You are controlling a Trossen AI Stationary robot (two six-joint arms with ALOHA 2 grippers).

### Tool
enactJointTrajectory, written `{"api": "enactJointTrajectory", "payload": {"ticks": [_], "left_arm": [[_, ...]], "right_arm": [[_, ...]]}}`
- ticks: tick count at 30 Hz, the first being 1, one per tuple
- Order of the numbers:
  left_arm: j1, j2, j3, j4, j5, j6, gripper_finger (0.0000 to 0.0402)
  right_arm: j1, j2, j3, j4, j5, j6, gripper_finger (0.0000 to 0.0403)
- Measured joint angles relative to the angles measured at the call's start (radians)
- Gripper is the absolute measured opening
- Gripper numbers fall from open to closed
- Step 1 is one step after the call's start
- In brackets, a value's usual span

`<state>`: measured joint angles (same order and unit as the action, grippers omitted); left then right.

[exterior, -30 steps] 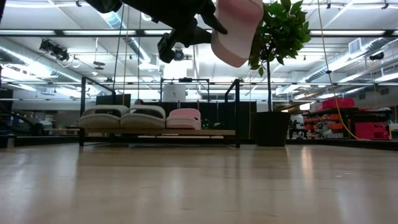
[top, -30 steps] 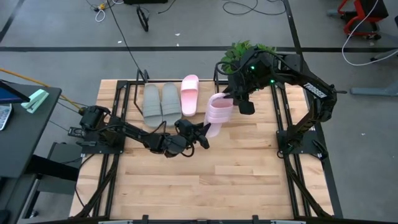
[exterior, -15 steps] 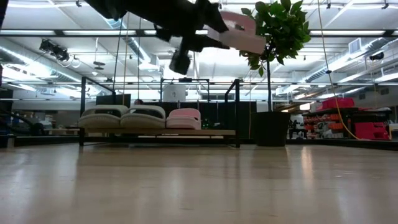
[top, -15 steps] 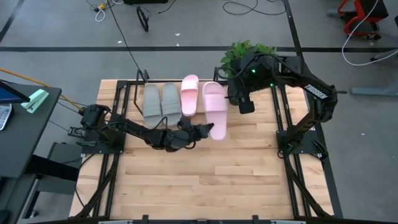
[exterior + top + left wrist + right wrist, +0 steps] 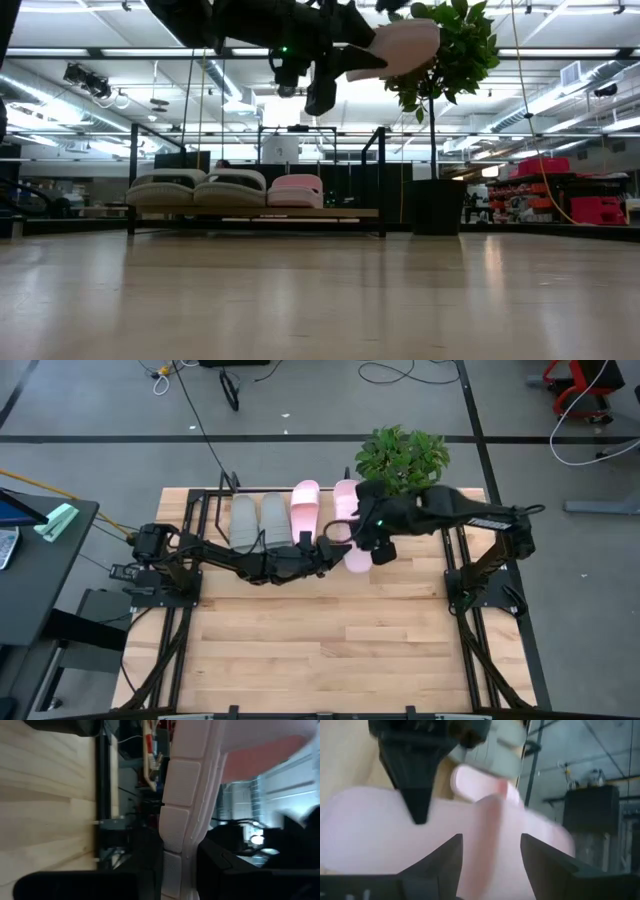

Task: Pick and place slides into the shelf
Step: Put the pink slide on the shelf

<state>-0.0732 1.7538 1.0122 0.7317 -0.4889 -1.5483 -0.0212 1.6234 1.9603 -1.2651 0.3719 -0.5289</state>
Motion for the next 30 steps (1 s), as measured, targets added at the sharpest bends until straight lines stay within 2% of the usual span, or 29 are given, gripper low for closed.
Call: {"api": "enactJointTrajectory", "payload": {"ticks": [9,15,19,24,30], "left_arm": [[0.020,-0.001,0.000,0.002,0.041,-0.013,0.0079],[0.017,-0.001,0.000,0.022,0.060,-0.012,0.0079],[0.017,-0.001,0.000,0.025,0.060,-0.011,0.0079],[0.017,-0.001,0.000,0.033,0.060,-0.007,0.0079],[0.016,-0.001,0.000,0.049,0.065,0.026,0.0083]], "right_arm": [[0.021,0.002,-0.127,0.076,0.185,0.086,0.0194],[-0.025,0.001,-0.132,0.119,0.171,0.092,0.0185],[-0.058,0.000,-0.132,0.119,0.110,0.109,0.0168],[-0.083,0.000,-0.132,0.119,0.086,0.118,0.0124],[-0.089,0.000,-0.132,0.119,0.066,0.117,0.0020]]}}
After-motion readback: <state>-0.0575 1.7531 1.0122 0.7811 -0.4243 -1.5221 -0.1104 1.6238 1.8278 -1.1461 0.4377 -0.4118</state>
